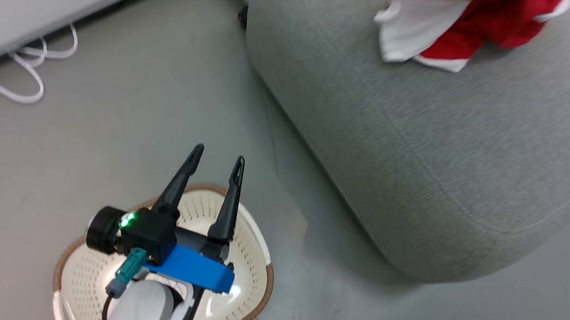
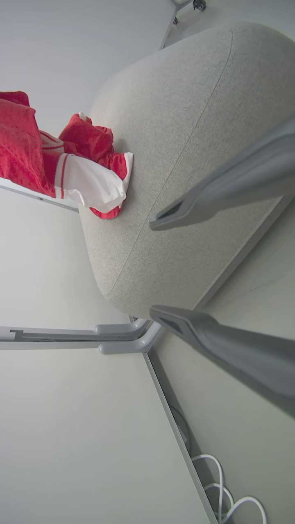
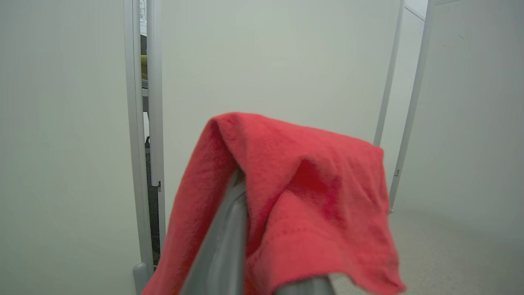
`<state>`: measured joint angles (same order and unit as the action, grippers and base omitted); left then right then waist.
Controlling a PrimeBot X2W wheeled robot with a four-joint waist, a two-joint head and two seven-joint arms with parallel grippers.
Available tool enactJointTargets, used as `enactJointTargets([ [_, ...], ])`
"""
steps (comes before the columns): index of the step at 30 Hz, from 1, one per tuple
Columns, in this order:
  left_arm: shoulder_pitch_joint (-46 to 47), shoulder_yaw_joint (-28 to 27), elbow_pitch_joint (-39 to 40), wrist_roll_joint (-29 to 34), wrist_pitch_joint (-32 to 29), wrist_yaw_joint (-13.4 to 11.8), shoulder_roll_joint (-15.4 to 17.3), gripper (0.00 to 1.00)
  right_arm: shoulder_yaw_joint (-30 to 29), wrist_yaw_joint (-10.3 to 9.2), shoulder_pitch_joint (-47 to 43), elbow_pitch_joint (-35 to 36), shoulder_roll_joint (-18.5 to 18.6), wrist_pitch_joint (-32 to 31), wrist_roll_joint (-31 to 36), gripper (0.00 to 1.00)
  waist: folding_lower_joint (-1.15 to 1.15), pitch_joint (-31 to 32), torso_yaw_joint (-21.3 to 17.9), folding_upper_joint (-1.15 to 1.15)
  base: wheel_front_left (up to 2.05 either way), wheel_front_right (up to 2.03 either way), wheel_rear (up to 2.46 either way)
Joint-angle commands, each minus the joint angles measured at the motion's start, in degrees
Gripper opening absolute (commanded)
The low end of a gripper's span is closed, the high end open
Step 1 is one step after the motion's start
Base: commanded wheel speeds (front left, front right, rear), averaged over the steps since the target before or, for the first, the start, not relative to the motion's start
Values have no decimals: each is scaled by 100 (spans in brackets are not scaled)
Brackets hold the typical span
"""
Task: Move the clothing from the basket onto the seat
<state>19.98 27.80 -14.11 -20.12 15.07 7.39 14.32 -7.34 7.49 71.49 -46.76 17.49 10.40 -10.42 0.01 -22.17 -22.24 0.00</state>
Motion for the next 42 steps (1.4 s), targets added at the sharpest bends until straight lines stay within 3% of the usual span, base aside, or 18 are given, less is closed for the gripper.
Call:
enactJointTargets([
  [1, 153, 22, 50, 30, 15, 10, 67, 100, -169, 1, 172, 22, 116, 38, 20, 0, -1, -511, 333, 0, 0, 0, 0],
  [7, 592, 136, 257, 89, 15, 10, 279, 100, -1038, 1, 396, -5, 605, 145, 304, 0, -1, -1181, 620, 0, 0, 0, 0],
  [10, 763, 134, 367, 115, 15, 10, 319, 100, -1345, 1, 169, -206, 670, 196, 454, 0, -1, -1457, 721, 0, 0, 0, 0],
  [15, 945, 74, 477, 159, 15, 10, 315, 100, -1795, 1, -152, -646, 539, 305, 555, 0, -1, -1745, 866, 0, 0, 0, 0],
  [24, 943, 28, 453, 123, 15, 10, 184, 100, -2070, 1, -548, -1153, 451, 440, 990, 0, -1, -1717, 1044, 0, 0, 0, 0],
  [25, 933, 15, 439, 117, 15, 10, 163, 100, -2094, 1, -578, -1168, 432, 443, 1026, 21, -1, -1692, 1056, 0, 0, 0, 0],
  [26, 920, 2, 427, 110, 15, 10, 145, 100, -2101, 1, -611, -1173, 414, 445, 1064, 54, -1, -1664, 1065, 0, 0, 0, 0],
  [27, 903, -3, 411, 112, 15, 10, 128, 100, -2108, 1, -641, -1171, 404, 455, 1096, 99, -1, -1631, 1073, 0, 0, 0, 0],
  [35, 629, -78, 240, -3, 15, 10, -128, 100, -1916, 1, -1163, -971, 350, 482, 1387, 100, -1, -940, 1203, 0, 0, 0, 0],
  [42, 93, -344, 65, -78, 15, 10, -368, 100, -1507, 1, -2112, -485, 61, 486, 1405, 100, -1, 8, 1290, 0, 0, 0, 0],
])
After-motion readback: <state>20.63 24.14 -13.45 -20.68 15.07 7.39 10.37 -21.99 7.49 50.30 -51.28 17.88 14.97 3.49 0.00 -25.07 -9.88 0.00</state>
